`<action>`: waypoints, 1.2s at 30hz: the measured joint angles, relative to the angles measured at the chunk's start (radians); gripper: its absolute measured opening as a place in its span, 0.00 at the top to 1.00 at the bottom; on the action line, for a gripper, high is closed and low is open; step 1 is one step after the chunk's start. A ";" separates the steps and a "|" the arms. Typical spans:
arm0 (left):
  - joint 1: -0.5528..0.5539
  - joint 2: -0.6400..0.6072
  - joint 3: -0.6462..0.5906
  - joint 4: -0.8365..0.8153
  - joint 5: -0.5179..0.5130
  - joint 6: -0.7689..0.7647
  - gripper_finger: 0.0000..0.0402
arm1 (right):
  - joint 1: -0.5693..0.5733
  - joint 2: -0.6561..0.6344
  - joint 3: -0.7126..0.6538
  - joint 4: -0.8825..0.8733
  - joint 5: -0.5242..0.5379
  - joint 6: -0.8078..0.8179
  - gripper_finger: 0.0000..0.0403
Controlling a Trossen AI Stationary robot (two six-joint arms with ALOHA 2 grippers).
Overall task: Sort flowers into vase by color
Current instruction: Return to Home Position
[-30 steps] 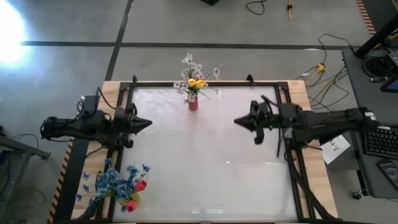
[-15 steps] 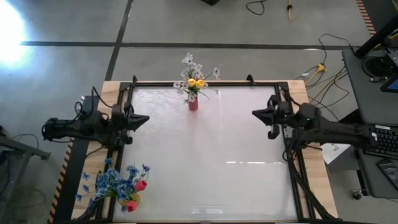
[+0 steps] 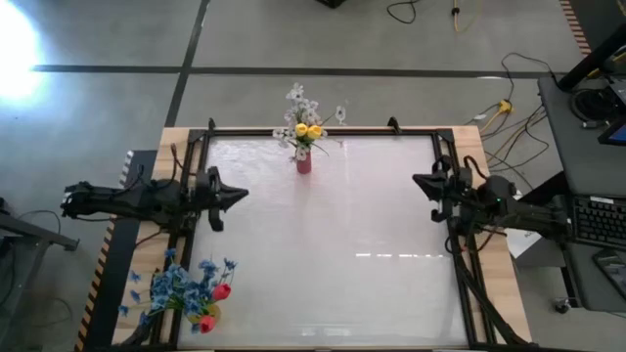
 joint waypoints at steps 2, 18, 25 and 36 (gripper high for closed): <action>0.001 0.000 -0.037 0.072 -0.002 0.016 1.00 | 0.000 -0.016 -0.021 0.035 -0.019 0.000 0.98; 0.001 -0.109 -0.286 0.281 0.146 0.252 1.00 | 0.000 0.021 -0.057 -0.356 0.019 0.117 0.98; 0.001 -0.195 -0.287 0.214 0.170 0.312 1.00 | 0.000 0.001 -0.121 -0.171 -0.033 0.097 0.98; 0.001 -0.308 -0.288 0.140 0.195 0.348 1.00 | 0.000 0.004 -0.137 -0.139 -0.075 -0.002 0.98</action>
